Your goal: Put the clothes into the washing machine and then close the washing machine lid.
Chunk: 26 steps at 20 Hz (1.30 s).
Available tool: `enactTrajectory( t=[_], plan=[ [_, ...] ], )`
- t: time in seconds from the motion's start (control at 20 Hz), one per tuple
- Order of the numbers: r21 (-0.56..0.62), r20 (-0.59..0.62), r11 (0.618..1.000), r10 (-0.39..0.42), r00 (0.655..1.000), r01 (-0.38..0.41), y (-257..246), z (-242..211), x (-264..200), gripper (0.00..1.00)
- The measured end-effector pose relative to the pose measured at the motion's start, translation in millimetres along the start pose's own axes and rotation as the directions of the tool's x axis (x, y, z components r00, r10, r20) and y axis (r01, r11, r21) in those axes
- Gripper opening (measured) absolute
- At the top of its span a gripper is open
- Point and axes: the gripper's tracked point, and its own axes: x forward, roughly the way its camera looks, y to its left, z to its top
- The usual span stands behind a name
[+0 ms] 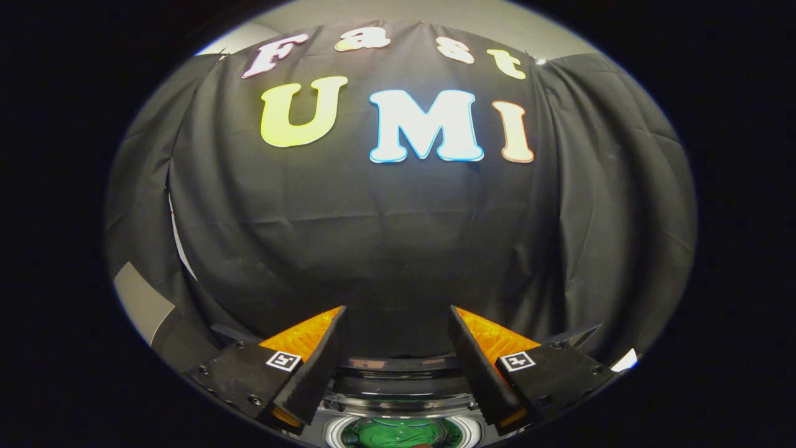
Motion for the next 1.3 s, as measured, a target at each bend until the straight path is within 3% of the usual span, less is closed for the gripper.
enactTrajectory(
  t=[1.3],
  plan=[
    [-0.013, 0.038, 1.0, 0.016, 0.999, -0.015, 3, -33, -74, 0.98]
  ],
)
